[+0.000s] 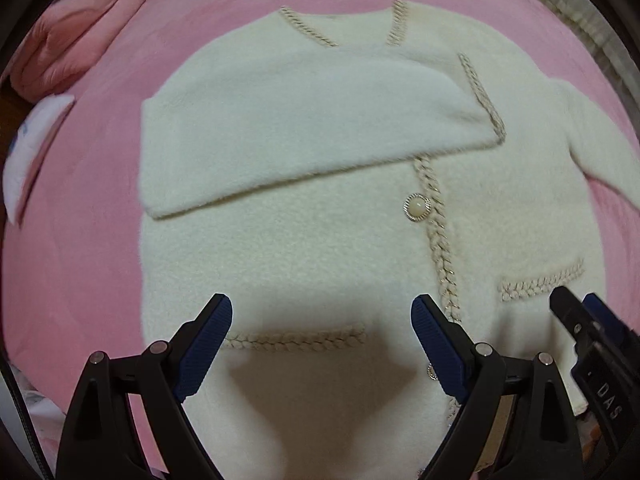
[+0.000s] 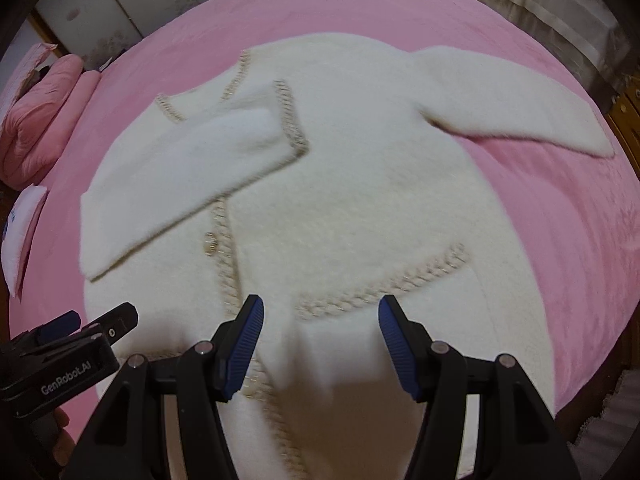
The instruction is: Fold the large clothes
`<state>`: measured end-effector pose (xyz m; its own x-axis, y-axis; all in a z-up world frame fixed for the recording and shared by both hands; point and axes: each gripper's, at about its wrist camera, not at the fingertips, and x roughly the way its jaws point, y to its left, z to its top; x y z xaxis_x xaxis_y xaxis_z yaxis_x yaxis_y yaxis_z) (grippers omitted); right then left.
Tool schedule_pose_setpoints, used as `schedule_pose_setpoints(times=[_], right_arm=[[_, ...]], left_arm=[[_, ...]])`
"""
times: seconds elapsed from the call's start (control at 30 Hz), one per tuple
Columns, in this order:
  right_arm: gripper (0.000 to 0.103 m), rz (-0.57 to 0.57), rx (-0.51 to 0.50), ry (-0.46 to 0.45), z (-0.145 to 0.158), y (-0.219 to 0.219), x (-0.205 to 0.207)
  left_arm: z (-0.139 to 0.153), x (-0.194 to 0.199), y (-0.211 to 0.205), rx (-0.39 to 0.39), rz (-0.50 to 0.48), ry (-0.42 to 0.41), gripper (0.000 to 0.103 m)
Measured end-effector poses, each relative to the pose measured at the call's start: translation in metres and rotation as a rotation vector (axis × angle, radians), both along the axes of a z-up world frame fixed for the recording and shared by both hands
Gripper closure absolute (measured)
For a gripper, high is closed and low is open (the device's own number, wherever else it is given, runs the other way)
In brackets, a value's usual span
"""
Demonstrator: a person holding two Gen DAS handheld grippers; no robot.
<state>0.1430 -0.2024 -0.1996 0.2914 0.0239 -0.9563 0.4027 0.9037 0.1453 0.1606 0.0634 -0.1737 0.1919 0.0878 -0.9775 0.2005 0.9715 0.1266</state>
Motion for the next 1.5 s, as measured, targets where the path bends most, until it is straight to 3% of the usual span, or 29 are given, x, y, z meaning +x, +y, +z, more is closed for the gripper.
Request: schedule_pose_setpoints(times=[0.17, 0.4, 0.57, 0.77, 0.93, 1.23, 1.47, 1.5], right_arm=[[0.043, -0.041, 0.051, 0.018, -0.011, -0.045, -0.012], [0.043, -0.082, 0.096, 0.022, -0.012, -0.144, -0.018], [0.043, -0.129, 0.1, 0.027, -0.008, -0.223, -0.018], [0.043, -0.197, 0.133, 0.0, -0.005, -0.305, -0.014], [0.043, -0.303, 0.193, -0.007, -0.022, -0.371, -0.016], [0.043, -0.565, 0.242, -0.02, -0.067, -0.476, -0.039], [0.043, -0.647, 0.241, -0.137, -0.074, -0.498, -0.034], [0.048, -0.659, 0.239, -0.14, -0.074, -0.498, -0.033]], left_arm=[[0.001, -0.008, -0.052, 0.036, -0.039, 0.009, 0.013], [0.004, -0.013, -0.166, 0.023, -0.102, 0.031, 0.013], [0.009, -0.001, -0.251, -0.019, -0.124, 0.047, 0.013], [0.016, 0.014, -0.334, 0.0, -0.187, 0.028, 0.013], [0.012, 0.022, -0.392, 0.015, -0.233, 0.04, 0.013], [-0.018, 0.037, -0.439, 0.053, -0.239, 0.085, 0.013], [-0.035, 0.04, -0.446, 0.076, -0.245, 0.127, 0.013], [-0.035, 0.041, -0.444, 0.075, -0.243, 0.128, 0.013]])
